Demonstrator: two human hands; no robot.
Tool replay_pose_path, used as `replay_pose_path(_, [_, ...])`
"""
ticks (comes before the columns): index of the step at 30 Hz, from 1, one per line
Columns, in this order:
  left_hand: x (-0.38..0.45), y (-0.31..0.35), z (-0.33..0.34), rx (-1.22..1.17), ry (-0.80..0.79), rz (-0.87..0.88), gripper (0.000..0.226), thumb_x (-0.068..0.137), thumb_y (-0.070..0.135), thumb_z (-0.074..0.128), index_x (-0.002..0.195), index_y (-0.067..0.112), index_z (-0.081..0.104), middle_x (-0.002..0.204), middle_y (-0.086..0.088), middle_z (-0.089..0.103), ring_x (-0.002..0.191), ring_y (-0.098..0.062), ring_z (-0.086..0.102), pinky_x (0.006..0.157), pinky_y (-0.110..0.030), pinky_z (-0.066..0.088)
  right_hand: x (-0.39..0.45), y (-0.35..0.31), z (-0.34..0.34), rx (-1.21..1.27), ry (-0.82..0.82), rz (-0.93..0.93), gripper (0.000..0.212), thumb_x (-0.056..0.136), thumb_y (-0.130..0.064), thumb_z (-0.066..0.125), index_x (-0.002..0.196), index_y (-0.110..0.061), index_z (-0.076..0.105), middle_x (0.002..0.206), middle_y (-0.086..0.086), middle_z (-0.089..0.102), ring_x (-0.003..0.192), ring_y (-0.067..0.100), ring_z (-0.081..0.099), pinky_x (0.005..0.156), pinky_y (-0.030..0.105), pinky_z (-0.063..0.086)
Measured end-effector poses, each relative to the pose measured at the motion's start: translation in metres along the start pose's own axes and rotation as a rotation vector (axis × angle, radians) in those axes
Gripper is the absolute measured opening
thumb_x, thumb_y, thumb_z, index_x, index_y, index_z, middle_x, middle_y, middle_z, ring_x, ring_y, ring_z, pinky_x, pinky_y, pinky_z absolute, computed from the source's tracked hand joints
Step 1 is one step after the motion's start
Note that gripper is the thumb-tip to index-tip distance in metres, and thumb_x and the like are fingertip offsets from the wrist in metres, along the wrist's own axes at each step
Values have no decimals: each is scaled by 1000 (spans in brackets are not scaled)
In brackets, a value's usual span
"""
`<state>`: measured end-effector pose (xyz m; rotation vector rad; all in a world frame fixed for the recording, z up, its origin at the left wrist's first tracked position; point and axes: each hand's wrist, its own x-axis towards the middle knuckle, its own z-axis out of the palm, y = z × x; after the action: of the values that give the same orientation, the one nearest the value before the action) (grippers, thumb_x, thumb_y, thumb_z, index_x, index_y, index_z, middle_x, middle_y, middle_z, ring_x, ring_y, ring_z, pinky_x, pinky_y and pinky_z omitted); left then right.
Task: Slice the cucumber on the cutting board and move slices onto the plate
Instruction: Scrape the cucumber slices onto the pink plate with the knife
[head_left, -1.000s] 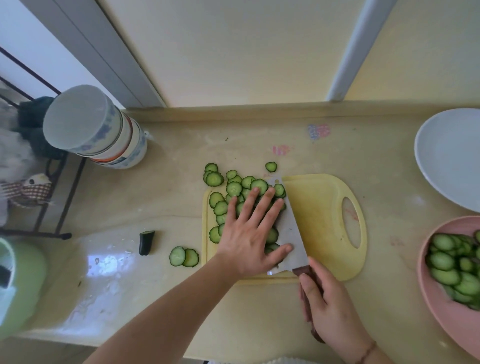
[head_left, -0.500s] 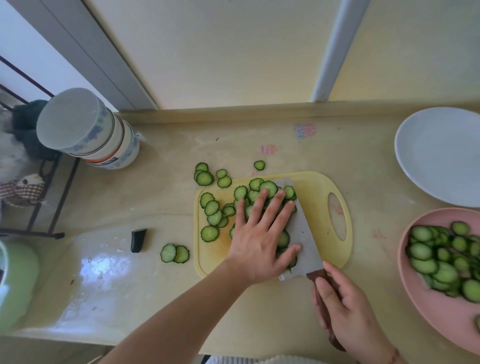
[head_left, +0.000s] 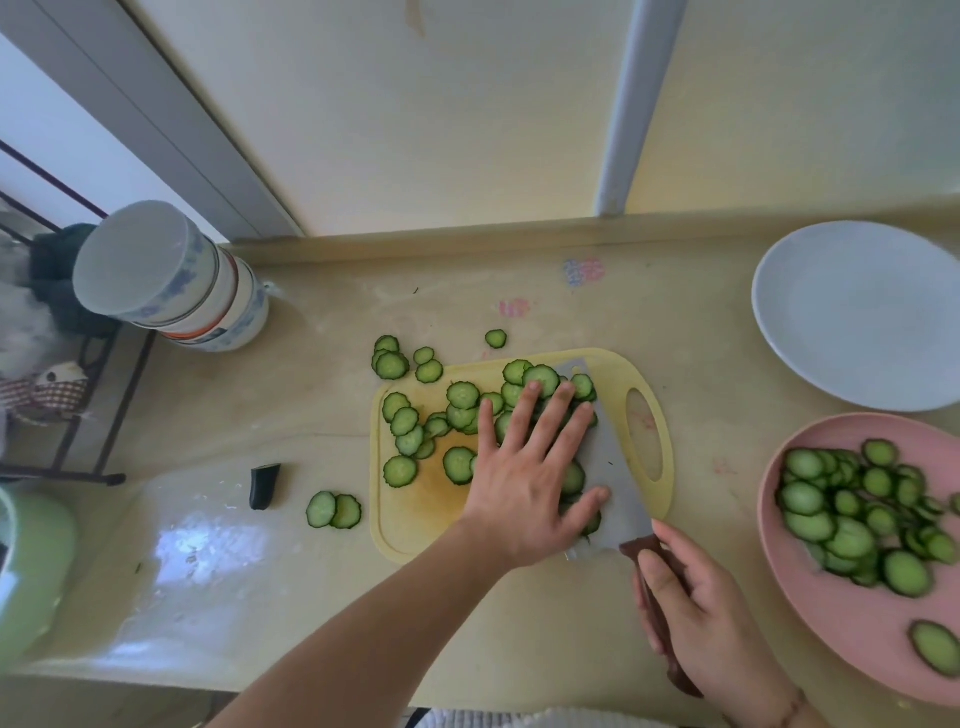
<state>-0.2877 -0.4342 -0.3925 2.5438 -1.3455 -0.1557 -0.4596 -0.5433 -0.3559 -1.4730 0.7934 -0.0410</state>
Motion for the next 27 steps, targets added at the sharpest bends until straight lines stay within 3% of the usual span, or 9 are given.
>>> replay_pose_path(2, [1, 1, 2, 7, -14, -16, 77, 96, 67, 36, 159, 23, 27, 169, 0, 18, 157, -29, 8, 118, -71, 12, 2, 2, -3, -16, -16, 15, 27, 100, -7, 47, 96, -31, 60, 59, 6, 56, 41, 21, 40, 41, 28, 38])
replay_pose_path(8, [3, 5, 4, 3, -13, -30, 77, 96, 66, 36, 159, 23, 27, 169, 1, 17, 157, -28, 6, 119, -70, 10, 7, 10, -10, 7, -13, 54, 33, 100, -11, 47, 113, -41, 48, 62, 6, 58, 41, 20, 42, 39, 24, 36])
replay_pose_path(13, [5, 12, 4, 6, -1, -26, 77, 96, 67, 36, 159, 23, 27, 169, 1, 17, 157, -27, 5, 119, -70, 9, 6, 12, -18, 8, -41, 26, 25, 101, -11, 47, 110, -33, 56, 60, 5, 56, 40, 20, 40, 40, 26, 35])
replay_pose_path(19, [9, 23, 3, 22, -15, -38, 77, 97, 67, 35, 160, 25, 24, 169, 2, 16, 157, -27, 4, 120, -69, 7, 5, 9, -28, 4, -53, -8, 32, 101, -12, 46, 104, -42, 57, 57, 5, 55, 39, 21, 39, 37, 24, 35])
replay_pose_path(27, [13, 31, -5, 31, 15, -53, 76, 97, 68, 33, 159, 25, 26, 169, 2, 15, 157, -26, 3, 120, -69, 7, 9, 14, -41, -40, -89, -13, 32, 100, -23, 48, 128, -39, 50, 65, 5, 59, 40, 22, 45, 41, 27, 39])
